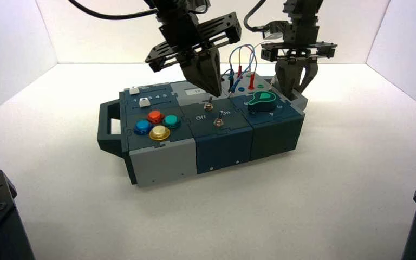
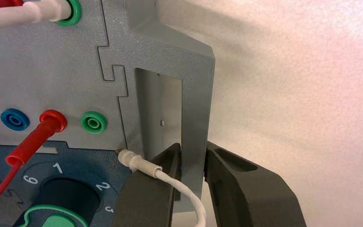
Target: Flip the top switch off with the left gripper.
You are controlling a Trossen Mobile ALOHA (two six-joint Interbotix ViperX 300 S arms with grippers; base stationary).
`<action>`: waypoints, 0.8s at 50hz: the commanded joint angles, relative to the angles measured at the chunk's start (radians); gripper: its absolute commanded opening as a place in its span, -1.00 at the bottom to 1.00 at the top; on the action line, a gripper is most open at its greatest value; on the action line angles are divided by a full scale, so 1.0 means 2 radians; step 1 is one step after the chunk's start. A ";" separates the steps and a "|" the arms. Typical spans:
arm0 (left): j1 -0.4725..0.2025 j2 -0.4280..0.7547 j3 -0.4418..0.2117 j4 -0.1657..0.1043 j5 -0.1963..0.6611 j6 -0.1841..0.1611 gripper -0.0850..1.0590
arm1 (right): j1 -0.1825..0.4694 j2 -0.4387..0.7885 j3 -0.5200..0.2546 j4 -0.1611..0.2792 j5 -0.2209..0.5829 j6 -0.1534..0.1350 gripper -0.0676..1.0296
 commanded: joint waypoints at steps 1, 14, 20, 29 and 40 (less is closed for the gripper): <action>-0.005 0.000 -0.018 -0.001 0.002 0.001 -0.92 | 0.010 -0.013 -0.018 0.004 0.001 -0.001 -0.92; -0.005 0.013 -0.020 -0.002 0.001 0.001 -0.92 | 0.010 -0.017 -0.018 0.004 0.002 -0.001 -0.92; -0.003 0.018 -0.018 -0.002 -0.003 0.000 -0.92 | 0.010 -0.017 -0.018 0.004 0.002 -0.002 -0.92; 0.007 0.018 -0.012 -0.002 -0.007 0.000 -0.92 | 0.010 -0.017 -0.018 0.004 0.002 -0.002 -0.92; 0.023 0.015 -0.005 0.000 -0.009 0.005 -0.92 | 0.010 -0.017 -0.018 0.004 0.002 -0.001 -0.92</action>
